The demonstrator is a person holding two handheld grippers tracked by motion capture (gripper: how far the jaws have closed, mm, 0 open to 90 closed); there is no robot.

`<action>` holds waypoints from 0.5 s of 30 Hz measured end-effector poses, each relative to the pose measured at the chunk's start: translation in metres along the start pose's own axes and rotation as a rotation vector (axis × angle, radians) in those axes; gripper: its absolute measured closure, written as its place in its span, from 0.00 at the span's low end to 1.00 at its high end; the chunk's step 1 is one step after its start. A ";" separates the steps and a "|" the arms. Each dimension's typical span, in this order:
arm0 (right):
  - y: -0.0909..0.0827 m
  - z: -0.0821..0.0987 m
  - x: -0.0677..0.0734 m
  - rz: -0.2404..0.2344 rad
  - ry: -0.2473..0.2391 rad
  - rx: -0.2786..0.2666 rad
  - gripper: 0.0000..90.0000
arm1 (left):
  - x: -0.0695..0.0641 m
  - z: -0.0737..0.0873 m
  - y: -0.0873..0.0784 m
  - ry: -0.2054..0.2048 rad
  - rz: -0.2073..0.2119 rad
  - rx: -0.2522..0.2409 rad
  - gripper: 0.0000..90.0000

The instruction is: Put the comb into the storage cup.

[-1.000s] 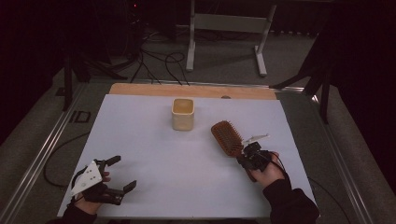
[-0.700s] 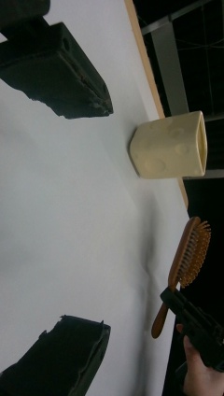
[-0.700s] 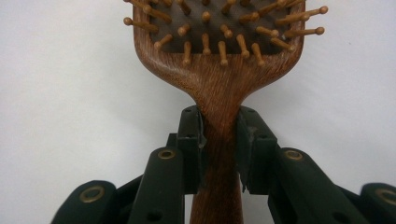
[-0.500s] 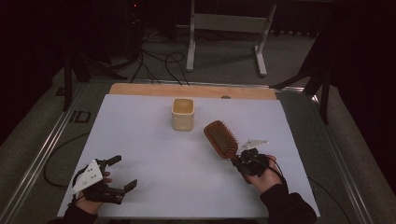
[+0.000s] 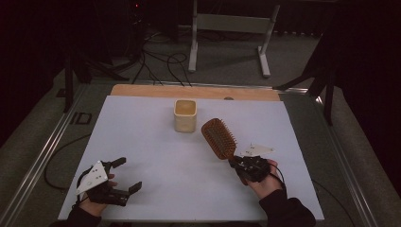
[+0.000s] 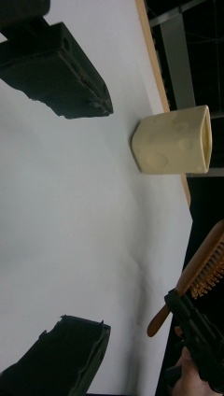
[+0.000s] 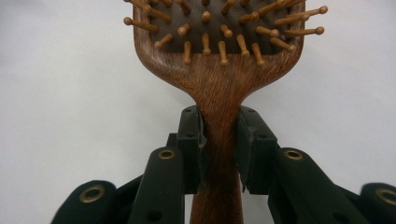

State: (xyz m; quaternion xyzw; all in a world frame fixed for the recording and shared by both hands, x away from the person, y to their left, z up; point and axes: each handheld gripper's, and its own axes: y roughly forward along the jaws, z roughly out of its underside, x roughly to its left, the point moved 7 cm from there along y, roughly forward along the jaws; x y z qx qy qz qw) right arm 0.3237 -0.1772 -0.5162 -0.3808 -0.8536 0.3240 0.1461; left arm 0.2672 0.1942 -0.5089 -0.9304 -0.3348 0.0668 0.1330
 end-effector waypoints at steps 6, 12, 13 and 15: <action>-0.004 -0.003 0.006 -0.025 -0.011 -0.050 0.81 | -0.001 -0.006 0.002 -0.011 -0.015 0.003 0.00; -0.010 -0.005 0.008 -0.030 -0.003 -0.113 0.81 | 0.003 -0.012 0.002 -0.023 -0.052 -0.001 0.00; -0.010 -0.005 0.008 -0.027 -0.004 -0.120 0.81 | 0.004 -0.014 0.002 -0.029 -0.051 -0.003 0.00; -0.011 -0.006 0.008 -0.031 0.001 -0.117 0.81 | 0.005 -0.016 0.004 -0.044 -0.054 0.002 0.00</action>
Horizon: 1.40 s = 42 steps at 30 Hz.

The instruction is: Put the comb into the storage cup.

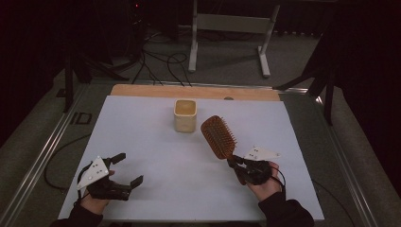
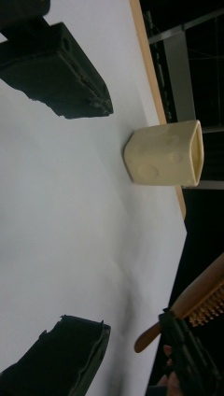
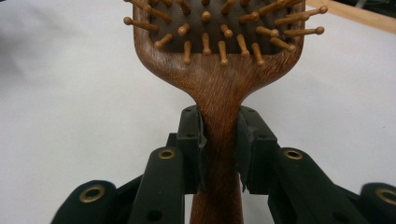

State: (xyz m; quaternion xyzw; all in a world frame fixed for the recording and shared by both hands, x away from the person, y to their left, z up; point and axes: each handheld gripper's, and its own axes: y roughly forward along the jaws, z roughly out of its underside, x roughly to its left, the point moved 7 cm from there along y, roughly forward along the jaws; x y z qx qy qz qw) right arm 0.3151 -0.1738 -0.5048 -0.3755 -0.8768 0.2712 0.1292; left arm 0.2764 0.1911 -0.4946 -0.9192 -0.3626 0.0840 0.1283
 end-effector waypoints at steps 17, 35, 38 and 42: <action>-0.003 -0.005 0.001 0.007 -0.007 -0.014 0.81 | -0.016 -0.046 0.020 -0.027 0.092 0.113 0.00; -0.007 -0.010 0.003 0.020 -0.020 -0.038 0.81 | -0.026 -0.106 0.049 -0.049 0.107 0.076 0.00; -0.007 -0.011 0.003 0.013 -0.015 -0.037 0.81 | -0.029 -0.111 0.053 -0.047 0.117 0.081 0.00; -0.007 -0.011 0.004 0.018 -0.016 -0.040 0.81 | -0.034 -0.117 0.063 -0.049 0.121 0.088 0.00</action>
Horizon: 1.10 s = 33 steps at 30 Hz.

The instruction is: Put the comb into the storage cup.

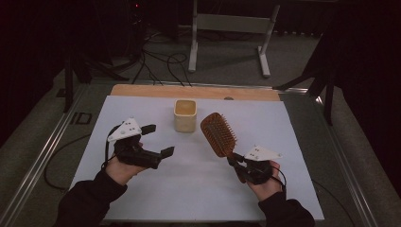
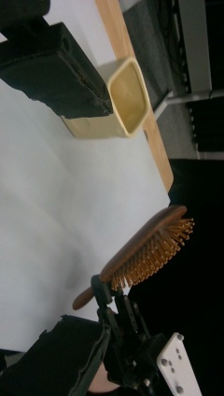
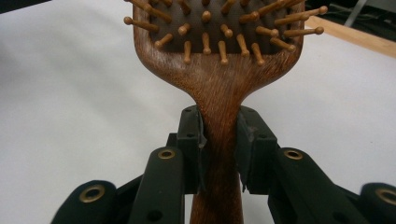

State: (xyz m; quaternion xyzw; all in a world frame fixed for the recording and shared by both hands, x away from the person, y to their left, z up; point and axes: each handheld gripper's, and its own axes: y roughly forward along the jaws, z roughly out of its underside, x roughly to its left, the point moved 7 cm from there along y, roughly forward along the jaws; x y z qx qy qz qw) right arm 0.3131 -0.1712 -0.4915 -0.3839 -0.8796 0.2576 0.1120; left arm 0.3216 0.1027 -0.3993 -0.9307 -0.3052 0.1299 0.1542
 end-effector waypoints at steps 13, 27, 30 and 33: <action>-0.004 -0.004 0.000 0.006 -0.006 -0.027 0.81 | -0.016 -0.018 0.030 -0.016 0.037 0.039 0.00; -0.006 -0.009 0.003 0.013 -0.019 -0.047 0.82 | -0.027 -0.040 0.060 -0.089 0.060 0.047 0.00; -0.005 -0.009 0.004 0.005 -0.017 -0.044 0.81 | -0.028 -0.043 0.065 -0.098 0.065 0.043 0.00; -0.005 -0.009 0.004 0.004 -0.020 -0.048 0.81 | -0.029 -0.047 0.072 -0.116 0.064 0.042 0.00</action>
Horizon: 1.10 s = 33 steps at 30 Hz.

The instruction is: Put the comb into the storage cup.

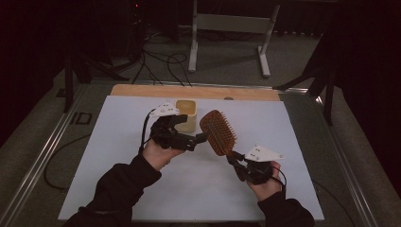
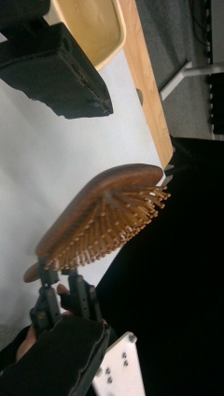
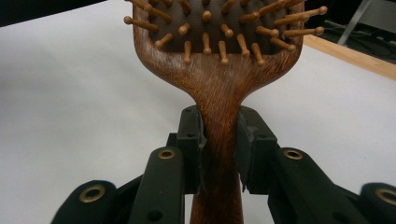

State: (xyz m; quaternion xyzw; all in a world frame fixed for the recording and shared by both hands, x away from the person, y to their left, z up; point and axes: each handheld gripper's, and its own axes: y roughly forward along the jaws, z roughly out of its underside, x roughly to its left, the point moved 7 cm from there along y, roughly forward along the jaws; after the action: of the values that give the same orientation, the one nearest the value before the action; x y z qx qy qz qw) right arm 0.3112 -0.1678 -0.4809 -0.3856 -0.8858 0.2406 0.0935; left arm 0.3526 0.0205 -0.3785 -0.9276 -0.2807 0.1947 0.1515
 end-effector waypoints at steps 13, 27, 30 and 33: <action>0.002 -0.001 -0.001 -0.001 -0.012 0.001 0.82 | 0.011 0.007 0.033 -0.150 0.039 0.057 0.00; 0.002 -0.001 0.000 -0.007 -0.009 -0.001 0.81 | 0.004 0.008 0.061 -0.248 0.085 0.023 0.12; 0.002 -0.001 0.000 -0.008 -0.010 -0.004 0.81 | 0.002 0.009 0.066 -0.265 0.084 0.024 0.15; 0.002 -0.001 0.000 -0.008 -0.007 -0.003 0.81 | 0.000 0.011 0.070 -0.270 0.091 0.029 0.17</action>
State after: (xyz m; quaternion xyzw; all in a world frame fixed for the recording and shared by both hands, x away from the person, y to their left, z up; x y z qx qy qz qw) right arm 0.3130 -0.1665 -0.4813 -0.3815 -0.8881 0.2401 0.0904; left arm 0.3800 -0.0330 -0.4151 -0.9024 -0.2535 0.3285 0.1166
